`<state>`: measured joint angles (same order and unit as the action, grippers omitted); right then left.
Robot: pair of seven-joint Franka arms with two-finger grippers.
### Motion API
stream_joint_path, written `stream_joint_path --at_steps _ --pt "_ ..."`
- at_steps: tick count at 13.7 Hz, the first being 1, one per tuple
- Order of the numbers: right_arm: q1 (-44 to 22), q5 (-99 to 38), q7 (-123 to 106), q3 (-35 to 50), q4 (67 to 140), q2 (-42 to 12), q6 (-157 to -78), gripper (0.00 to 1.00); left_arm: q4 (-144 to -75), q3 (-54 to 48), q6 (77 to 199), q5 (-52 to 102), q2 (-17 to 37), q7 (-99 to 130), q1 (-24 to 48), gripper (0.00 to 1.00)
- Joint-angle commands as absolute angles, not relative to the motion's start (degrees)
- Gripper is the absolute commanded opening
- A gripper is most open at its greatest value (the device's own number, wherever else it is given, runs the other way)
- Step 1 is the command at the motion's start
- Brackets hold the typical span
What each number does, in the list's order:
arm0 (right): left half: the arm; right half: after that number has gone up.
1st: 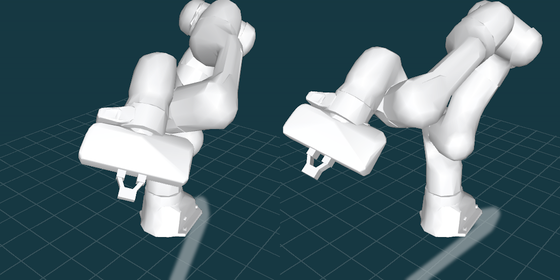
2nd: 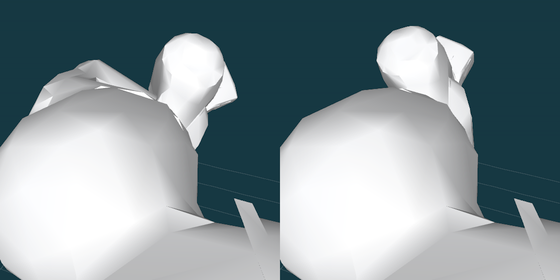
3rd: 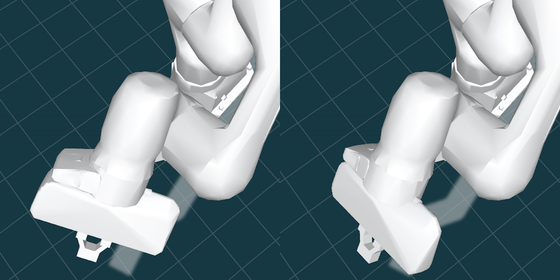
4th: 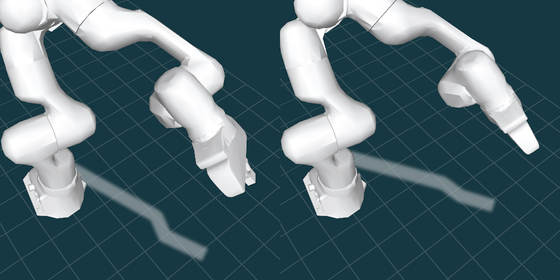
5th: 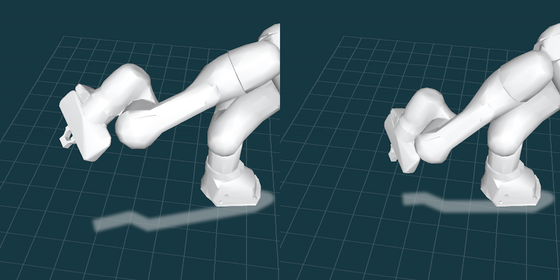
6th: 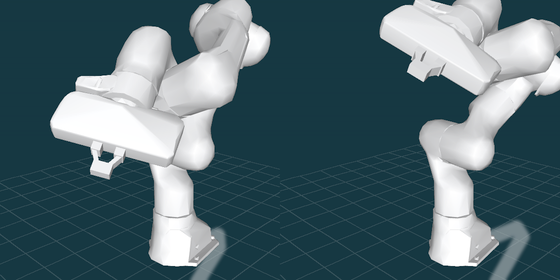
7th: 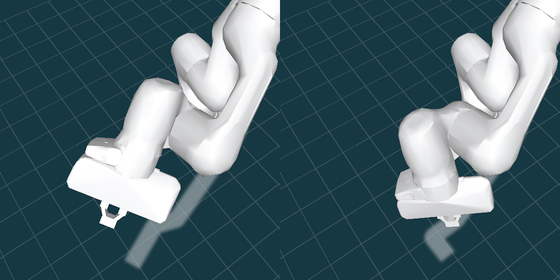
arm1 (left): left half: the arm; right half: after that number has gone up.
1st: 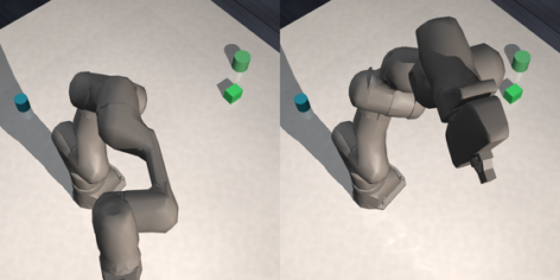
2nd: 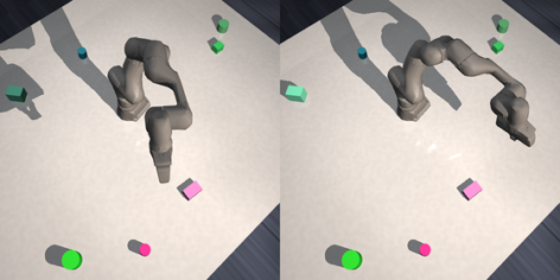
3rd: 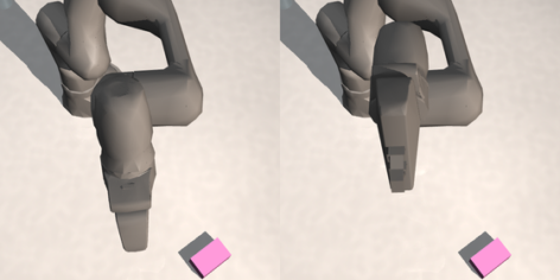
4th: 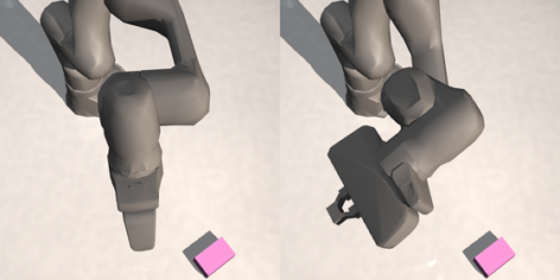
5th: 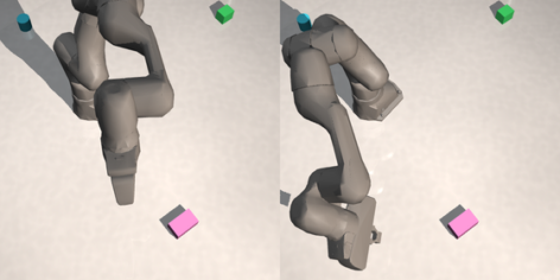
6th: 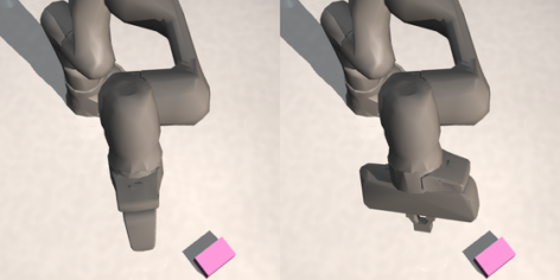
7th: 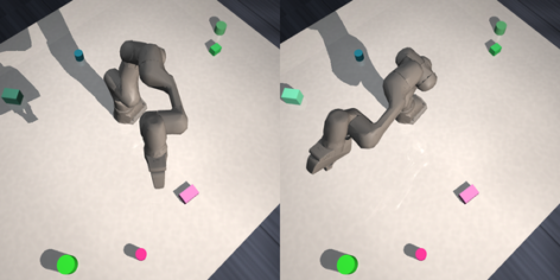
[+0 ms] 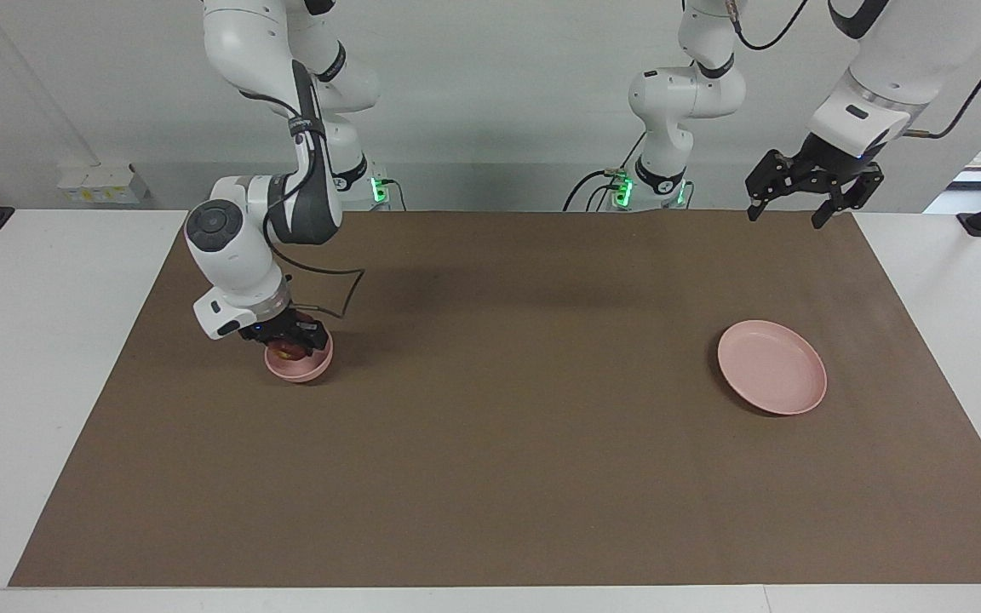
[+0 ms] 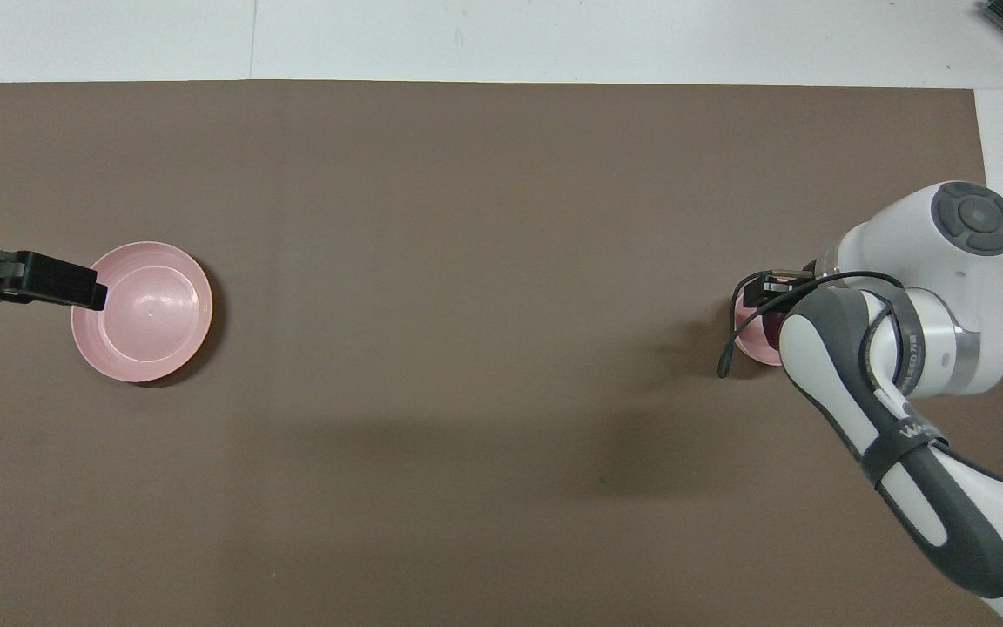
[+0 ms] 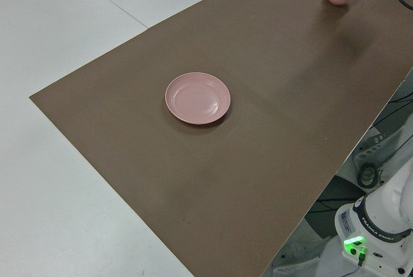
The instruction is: Move apple from plate to bowl
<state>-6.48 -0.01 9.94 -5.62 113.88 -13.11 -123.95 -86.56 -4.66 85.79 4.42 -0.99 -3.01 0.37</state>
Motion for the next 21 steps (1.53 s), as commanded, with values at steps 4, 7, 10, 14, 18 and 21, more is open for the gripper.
stream_joint_path --at_steps 4,7,10,14,18,21 --pt "-5.6 1.1 9.4 -4.8 114.3 -14.3 -125.7 0.61 -85.6 -5.4 84.3 2.6 -2.1 -4.4 0.1 1.0" --pt "-5.9 1.1 9.5 -4.8 114.2 -14.2 -124.7 1.0 -85.9 -5.8 84.7 1.8 -2.5 -4.4 -0.1 1.0" --pt "-6.4 1.1 10.1 -4.8 112.5 -13.5 -122.4 1.0 -85.9 -5.6 84.8 1.8 -2.5 -4.3 0.1 1.0" --pt "-6.4 1.1 9.6 -4.8 106.3 -9.5 -113.3 1.0 -85.8 -5.6 85.4 1.9 -2.4 -4.6 0.0 1.0" --pt "-6.3 1.5 9.3 -4.9 100.0 -2.7 -101.5 1.0 -85.8 -5.6 84.9 1.8 -2.5 -4.4 -0.1 1.0" --pt "-6.5 1.5 9.2 -4.1 91.4 -0.4 -89.0 1.0 -85.6 -5.5 85.2 1.7 -2.3 -4.4 -0.2 1.0"
